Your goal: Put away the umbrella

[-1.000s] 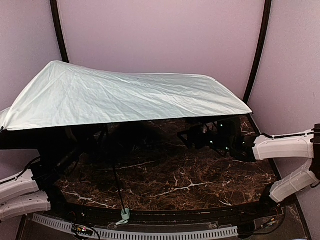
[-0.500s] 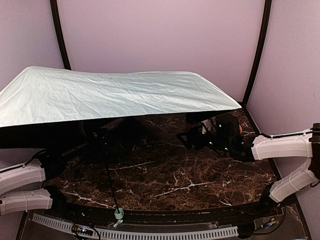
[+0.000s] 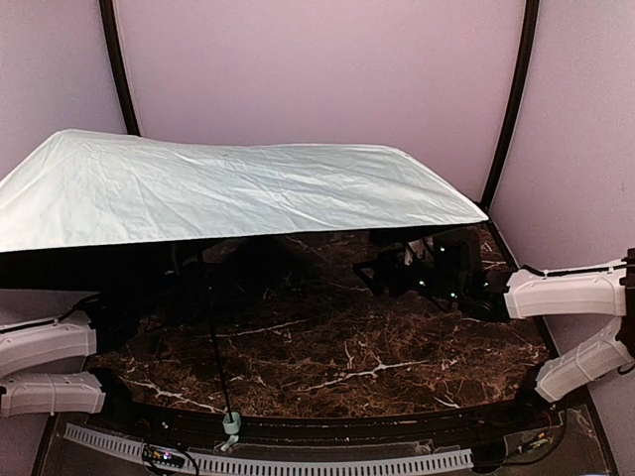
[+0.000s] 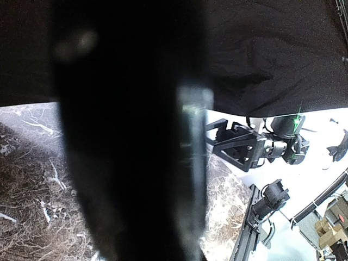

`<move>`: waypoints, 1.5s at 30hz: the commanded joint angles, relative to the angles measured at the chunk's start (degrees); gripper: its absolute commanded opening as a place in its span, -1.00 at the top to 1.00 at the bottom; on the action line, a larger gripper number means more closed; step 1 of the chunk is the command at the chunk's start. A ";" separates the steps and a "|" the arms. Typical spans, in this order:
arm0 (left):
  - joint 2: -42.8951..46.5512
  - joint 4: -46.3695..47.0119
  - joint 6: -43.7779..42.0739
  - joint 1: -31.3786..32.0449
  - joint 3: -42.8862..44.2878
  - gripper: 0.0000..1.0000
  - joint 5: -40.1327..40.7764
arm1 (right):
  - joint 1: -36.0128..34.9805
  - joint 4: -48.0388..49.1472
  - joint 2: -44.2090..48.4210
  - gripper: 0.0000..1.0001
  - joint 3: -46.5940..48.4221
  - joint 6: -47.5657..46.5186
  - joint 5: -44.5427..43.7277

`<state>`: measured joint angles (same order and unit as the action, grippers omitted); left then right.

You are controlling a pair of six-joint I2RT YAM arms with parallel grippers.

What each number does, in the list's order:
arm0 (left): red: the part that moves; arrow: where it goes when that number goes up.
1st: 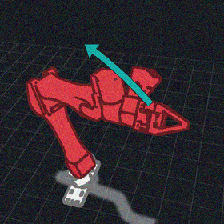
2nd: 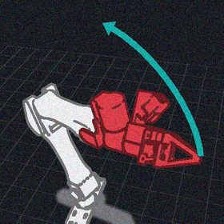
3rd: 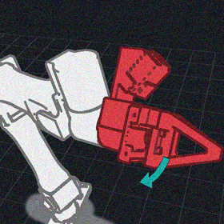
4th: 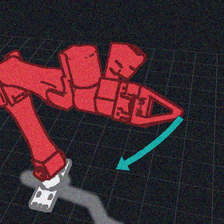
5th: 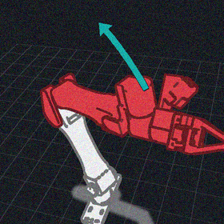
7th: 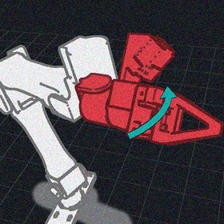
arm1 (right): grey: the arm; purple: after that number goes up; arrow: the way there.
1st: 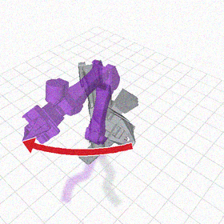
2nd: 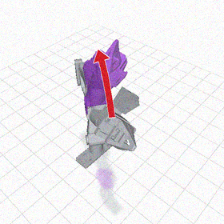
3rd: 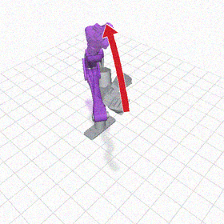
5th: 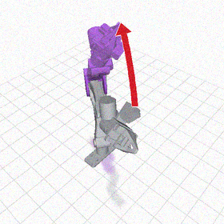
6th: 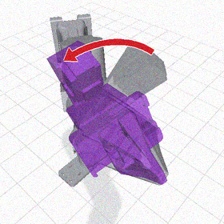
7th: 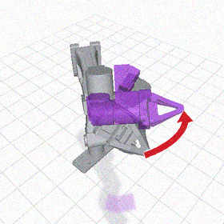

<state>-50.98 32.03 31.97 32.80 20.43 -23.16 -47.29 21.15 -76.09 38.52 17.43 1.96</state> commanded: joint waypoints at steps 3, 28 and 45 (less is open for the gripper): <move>-4.13 3.76 -7.44 0.42 8.82 1.00 -0.29 | -1.91 4.48 6.36 -0.58 -4.34 0.26 3.10; -17.48 4.07 -11.89 10.51 23.54 1.00 0.56 | -6.88 8.68 -13.64 -0.45 35.17 3.51 11.88; -20.59 3.90 -11.85 11.50 24.15 1.00 -3.08 | -7.71 14.01 -24.58 -0.39 46.50 6.71 21.96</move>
<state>-71.31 32.64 21.43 43.68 44.10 -23.14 -54.61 29.41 -99.79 83.79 22.00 22.31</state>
